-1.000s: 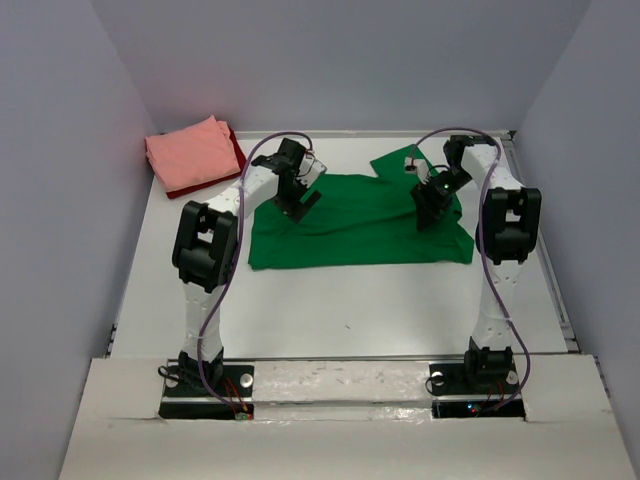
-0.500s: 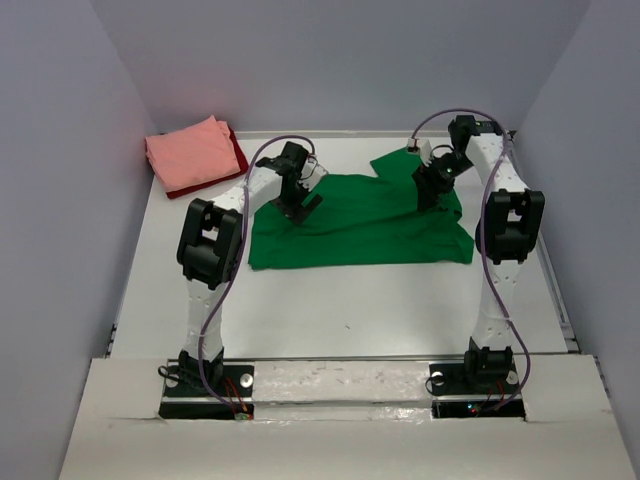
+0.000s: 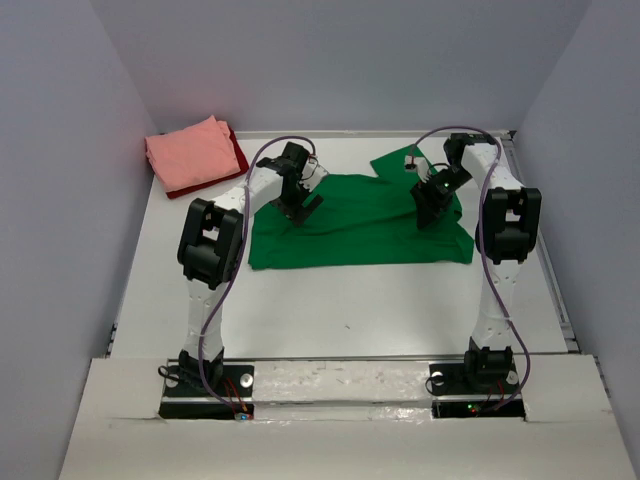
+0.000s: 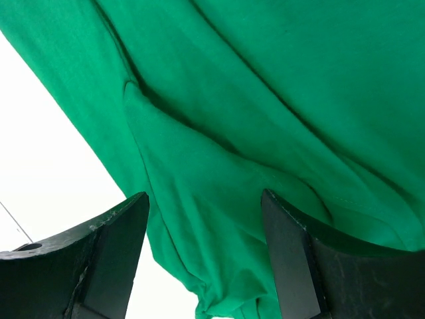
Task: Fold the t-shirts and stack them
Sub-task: Fold the flattened tshirt in 1/3 of the way
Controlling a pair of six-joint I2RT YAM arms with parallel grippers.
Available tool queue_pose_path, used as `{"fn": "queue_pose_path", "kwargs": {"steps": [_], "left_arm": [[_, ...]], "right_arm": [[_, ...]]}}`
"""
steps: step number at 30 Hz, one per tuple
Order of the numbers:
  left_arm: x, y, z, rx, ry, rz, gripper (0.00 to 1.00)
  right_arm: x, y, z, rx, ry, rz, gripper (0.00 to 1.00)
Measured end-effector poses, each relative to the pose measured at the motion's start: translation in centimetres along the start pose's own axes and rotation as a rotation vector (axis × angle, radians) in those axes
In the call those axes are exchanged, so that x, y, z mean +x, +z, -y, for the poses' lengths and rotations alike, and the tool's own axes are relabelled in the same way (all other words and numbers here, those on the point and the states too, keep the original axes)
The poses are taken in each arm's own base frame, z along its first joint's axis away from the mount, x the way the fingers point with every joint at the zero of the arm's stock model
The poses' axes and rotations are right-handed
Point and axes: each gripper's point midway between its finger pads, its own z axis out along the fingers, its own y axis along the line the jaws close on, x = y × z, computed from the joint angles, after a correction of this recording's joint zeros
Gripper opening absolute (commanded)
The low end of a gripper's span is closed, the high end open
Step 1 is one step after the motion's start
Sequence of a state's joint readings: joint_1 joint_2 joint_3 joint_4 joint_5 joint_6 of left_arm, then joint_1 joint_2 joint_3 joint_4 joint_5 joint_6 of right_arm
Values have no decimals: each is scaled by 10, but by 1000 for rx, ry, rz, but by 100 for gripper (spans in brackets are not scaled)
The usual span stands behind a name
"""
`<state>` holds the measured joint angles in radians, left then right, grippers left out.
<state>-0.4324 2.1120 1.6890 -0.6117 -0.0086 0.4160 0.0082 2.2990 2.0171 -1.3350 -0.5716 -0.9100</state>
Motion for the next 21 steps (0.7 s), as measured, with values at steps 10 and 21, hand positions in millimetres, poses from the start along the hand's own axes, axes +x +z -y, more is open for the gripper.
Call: {"fn": "queue_pose_path", "kwargs": {"steps": [10,21], "left_arm": [[0,0,1,1,1,0,99],[-2,0,5,7,11,0,99]], "right_arm": [[17,14,-6,-40,30,-34,25],[21,16,-5,-33,41,-48,0]]}}
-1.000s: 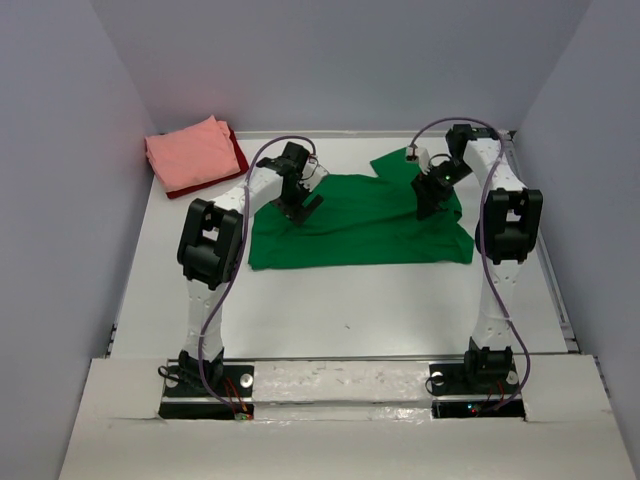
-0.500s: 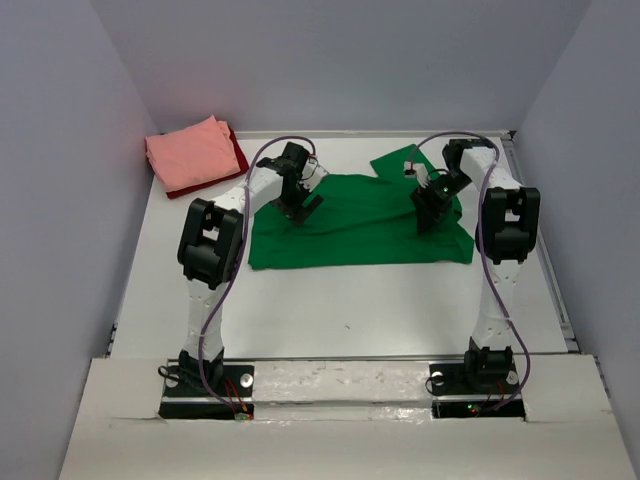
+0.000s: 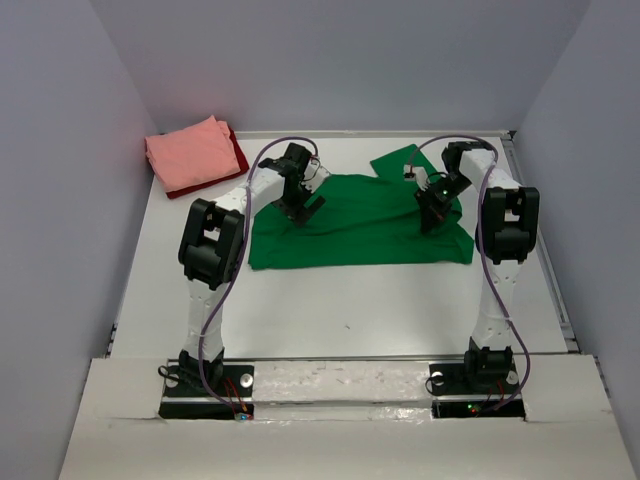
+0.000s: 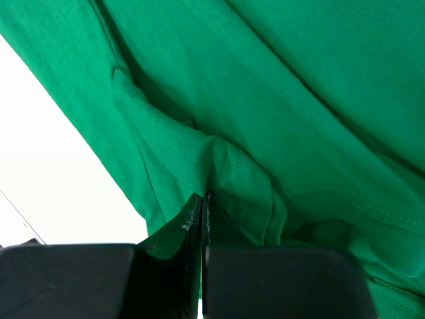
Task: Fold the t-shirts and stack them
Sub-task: Fold the flattened tshirt in 1/3 of the way
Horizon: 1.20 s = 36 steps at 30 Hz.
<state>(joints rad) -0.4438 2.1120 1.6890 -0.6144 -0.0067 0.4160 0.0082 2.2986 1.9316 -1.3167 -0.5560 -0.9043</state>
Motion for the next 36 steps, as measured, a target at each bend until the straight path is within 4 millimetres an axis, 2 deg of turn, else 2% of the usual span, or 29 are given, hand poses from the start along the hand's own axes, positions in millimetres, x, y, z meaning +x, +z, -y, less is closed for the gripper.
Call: {"fn": "queue_pose_path", "kwargs": {"steps": [8,16,20,36], "left_arm": [[-1,0,3,17,1,6,99],[-1,0,7,25,6,5,99],[-2,0,8,28,9,5,99],[-3,0,11,31,14,7,99]], "right_arm": [[2,-4,-6,18,-11,13,0],[-8,-31,-25,57,-53,66,0],[-6,-37,-37,49,-57,77,0],[36,-8,-66,-84,42,-6,0]]}}
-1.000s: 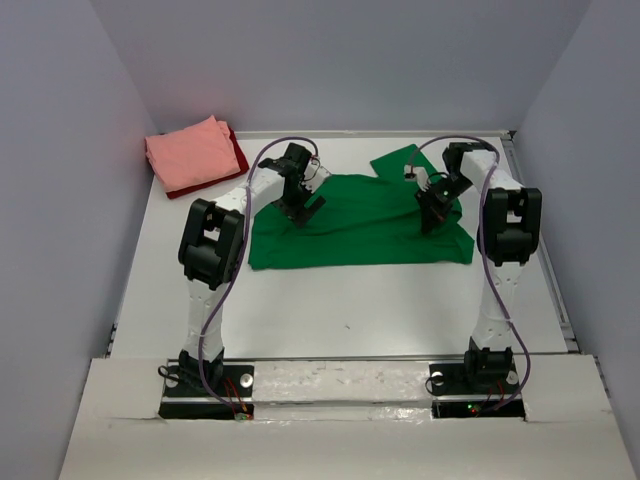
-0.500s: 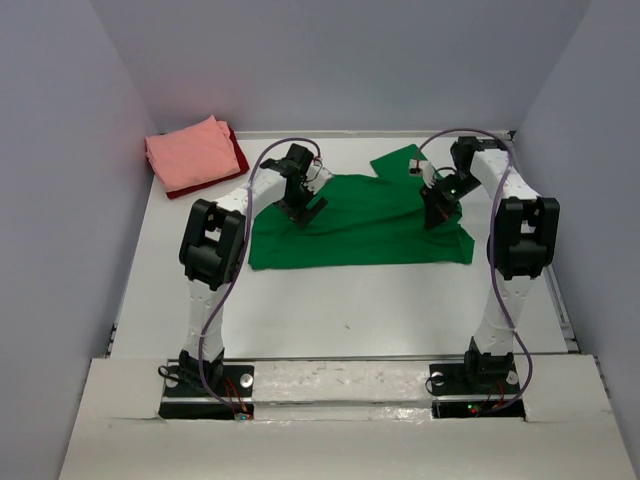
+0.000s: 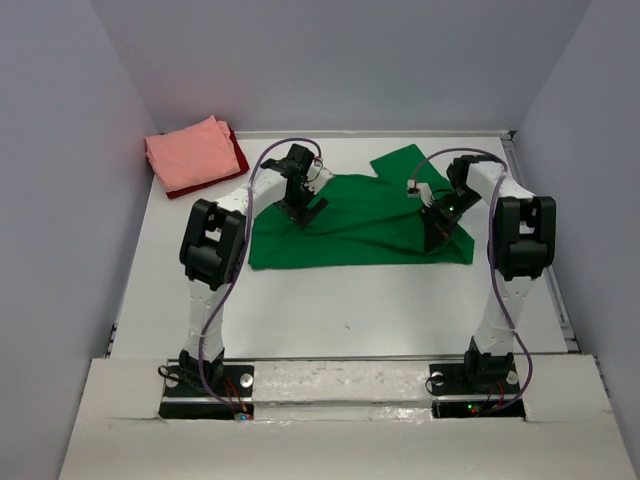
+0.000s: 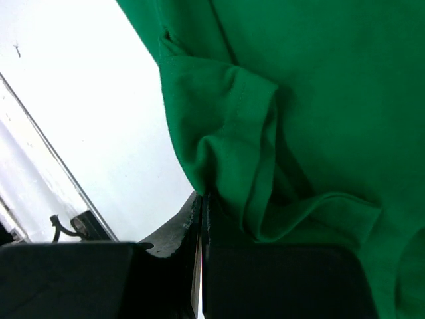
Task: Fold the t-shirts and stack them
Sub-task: Fold the flattened tshirt in 1/3 of the way
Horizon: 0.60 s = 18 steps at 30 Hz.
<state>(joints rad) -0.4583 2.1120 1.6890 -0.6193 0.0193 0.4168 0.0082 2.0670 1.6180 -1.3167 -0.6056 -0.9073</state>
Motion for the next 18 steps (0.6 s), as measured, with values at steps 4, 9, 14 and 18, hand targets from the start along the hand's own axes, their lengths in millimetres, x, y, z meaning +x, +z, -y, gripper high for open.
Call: {"fn": "queue_pose_path", "kwargs": {"steps": [4,9,14,18], "left_arm": [[0,0,0,1,0,0,99],[0,0,2,4,2,1,99],[-1,0,4,6,7,0,99],[-2,0,5,7,11,0,99]], "right_arm": [[8,6,-6,-30,16,-15,0],[11,10,-10,-52,21,-18,32],[13,12,-12,-62,21,-23,73],[12,12,-12,-63,17,-22,89]]}}
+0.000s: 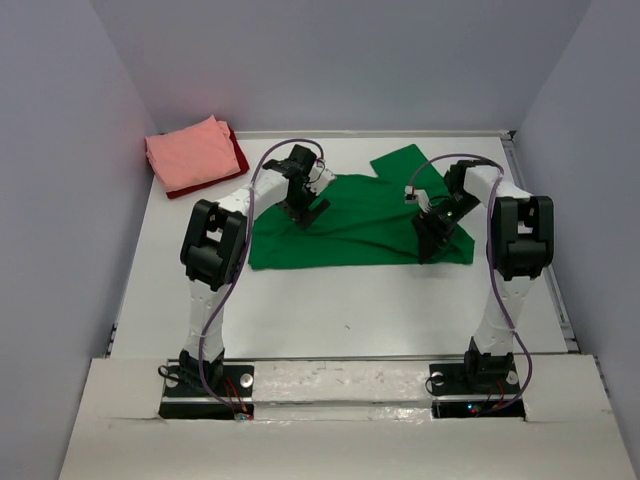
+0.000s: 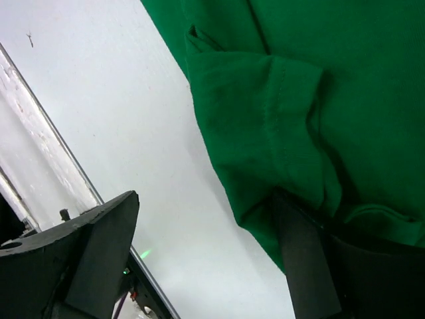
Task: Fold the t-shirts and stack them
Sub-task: Fold the flattened tshirt in 1/3 of the way
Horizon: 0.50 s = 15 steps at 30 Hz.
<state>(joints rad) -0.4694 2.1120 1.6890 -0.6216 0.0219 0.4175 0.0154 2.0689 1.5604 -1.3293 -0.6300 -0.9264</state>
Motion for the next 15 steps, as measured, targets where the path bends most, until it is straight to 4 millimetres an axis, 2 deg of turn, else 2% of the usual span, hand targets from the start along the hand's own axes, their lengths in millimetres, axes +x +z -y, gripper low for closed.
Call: {"fn": "queue_pose_path", "kwargs": {"steps": [5,13,15], "left_arm": [[0,0,0,1,0,0,99],[0,0,0,0,1,0,99],[0,0,0,1,1,-1,99]], "right_arm": [[-2,-2,0,3,-6,4,99],[-43,-33,11,89,-95,93,99],[-56,-43,12,116,-120,124,93]]}}
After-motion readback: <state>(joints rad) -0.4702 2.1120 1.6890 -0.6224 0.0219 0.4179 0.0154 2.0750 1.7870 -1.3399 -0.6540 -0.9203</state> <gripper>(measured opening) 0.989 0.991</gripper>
